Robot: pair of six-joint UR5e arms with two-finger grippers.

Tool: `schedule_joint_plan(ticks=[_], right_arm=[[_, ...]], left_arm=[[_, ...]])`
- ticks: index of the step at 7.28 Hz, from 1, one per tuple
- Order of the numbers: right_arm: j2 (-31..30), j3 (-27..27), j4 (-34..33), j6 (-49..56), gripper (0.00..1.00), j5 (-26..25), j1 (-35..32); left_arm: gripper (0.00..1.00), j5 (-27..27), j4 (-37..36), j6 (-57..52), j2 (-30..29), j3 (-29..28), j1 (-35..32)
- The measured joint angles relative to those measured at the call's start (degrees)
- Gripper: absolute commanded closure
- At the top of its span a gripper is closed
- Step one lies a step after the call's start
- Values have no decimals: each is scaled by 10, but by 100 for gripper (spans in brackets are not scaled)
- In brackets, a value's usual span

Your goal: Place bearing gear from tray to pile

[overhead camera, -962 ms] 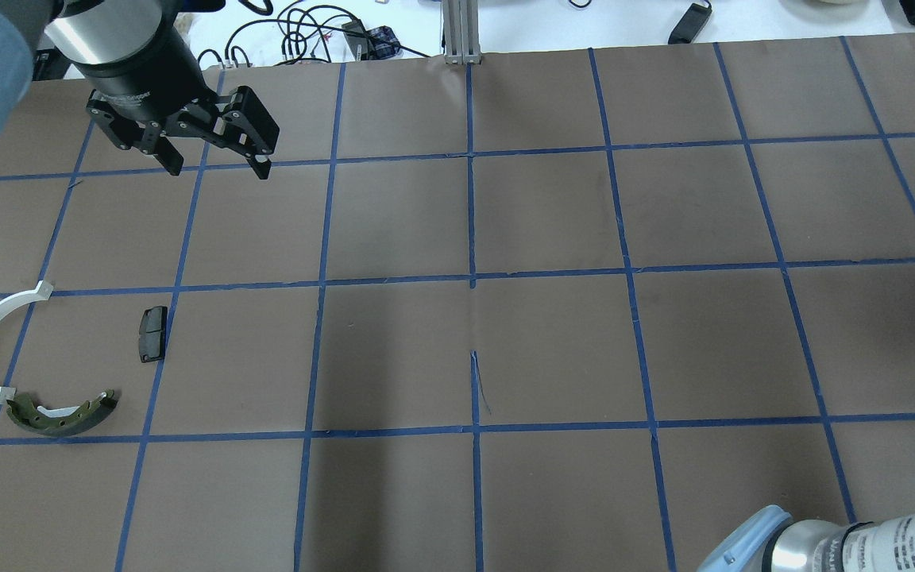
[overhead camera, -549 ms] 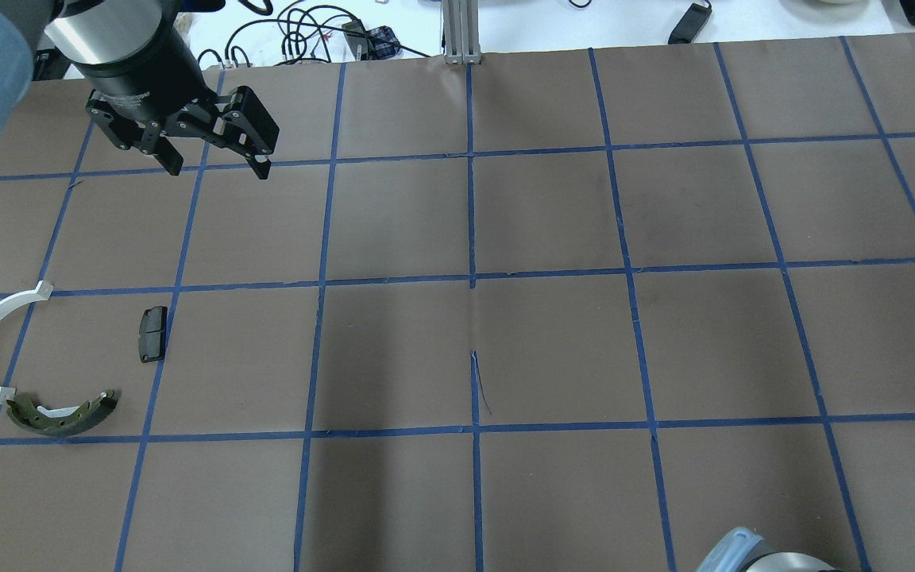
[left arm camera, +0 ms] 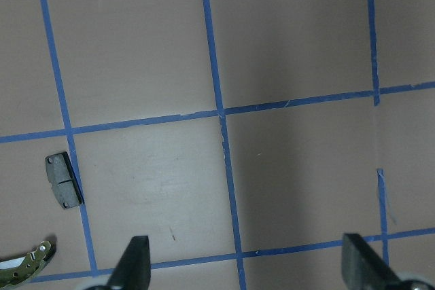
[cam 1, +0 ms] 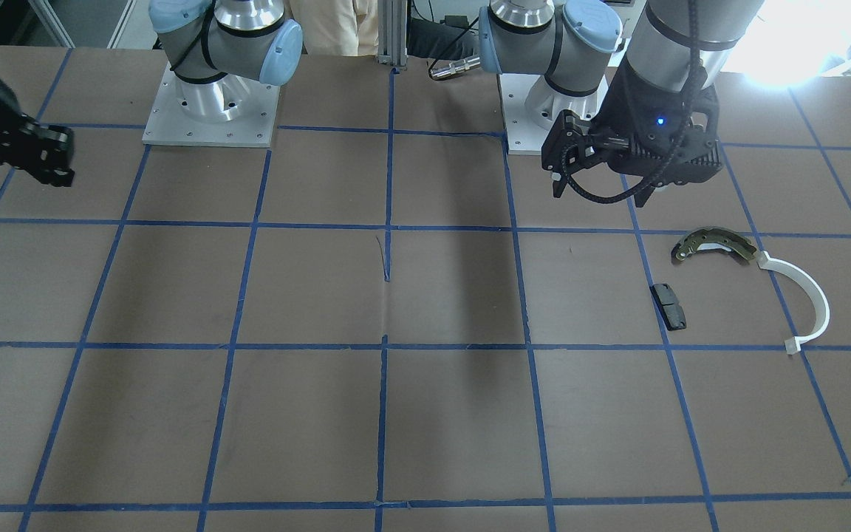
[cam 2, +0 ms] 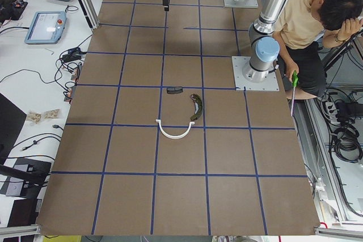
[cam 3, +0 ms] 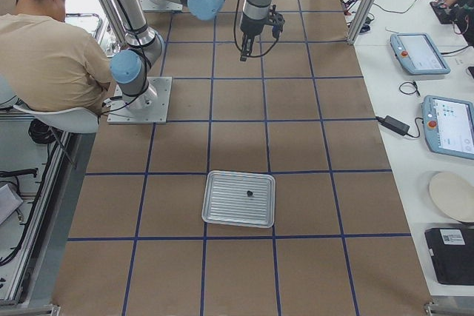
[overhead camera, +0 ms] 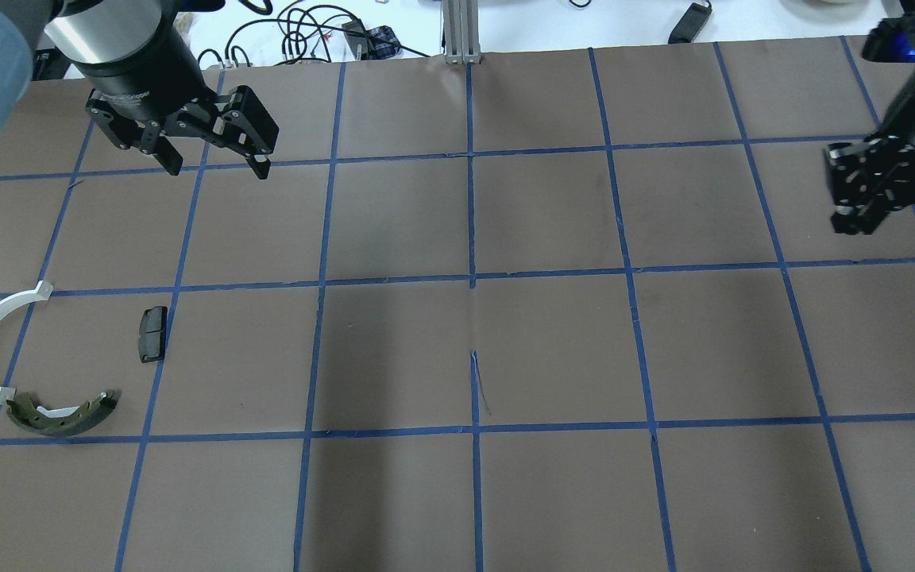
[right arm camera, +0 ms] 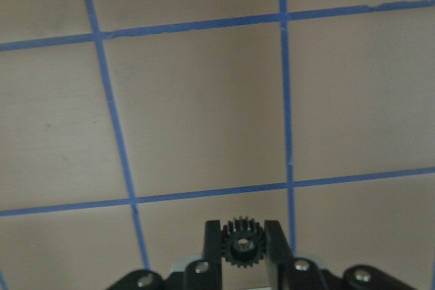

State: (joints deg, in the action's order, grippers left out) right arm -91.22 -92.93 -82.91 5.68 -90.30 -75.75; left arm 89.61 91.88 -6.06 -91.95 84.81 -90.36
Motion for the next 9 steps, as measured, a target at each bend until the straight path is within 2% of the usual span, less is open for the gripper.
schedule_joint_plan(ticks=[2, 4, 7, 8, 9], right_arm=[[34, 2, -46, -188, 100, 73, -108], [93, 2, -155, -345, 100, 134, -208], [233, 1, -331, -447, 97, 153, -331], [285, 1, -390, -460, 32, 152, -358], [320, -1, -432, -469, 0, 148, -377]], left_arm=[[0, 0, 0, 0, -1, 0, 1], [0, 1, 0, 0, 0, 0, 1], [0, 0, 0, 0, -1, -1, -1], [0, 0, 0, 0, -1, -1, 0], [0, 1, 0, 0, 0, 0, 0]])
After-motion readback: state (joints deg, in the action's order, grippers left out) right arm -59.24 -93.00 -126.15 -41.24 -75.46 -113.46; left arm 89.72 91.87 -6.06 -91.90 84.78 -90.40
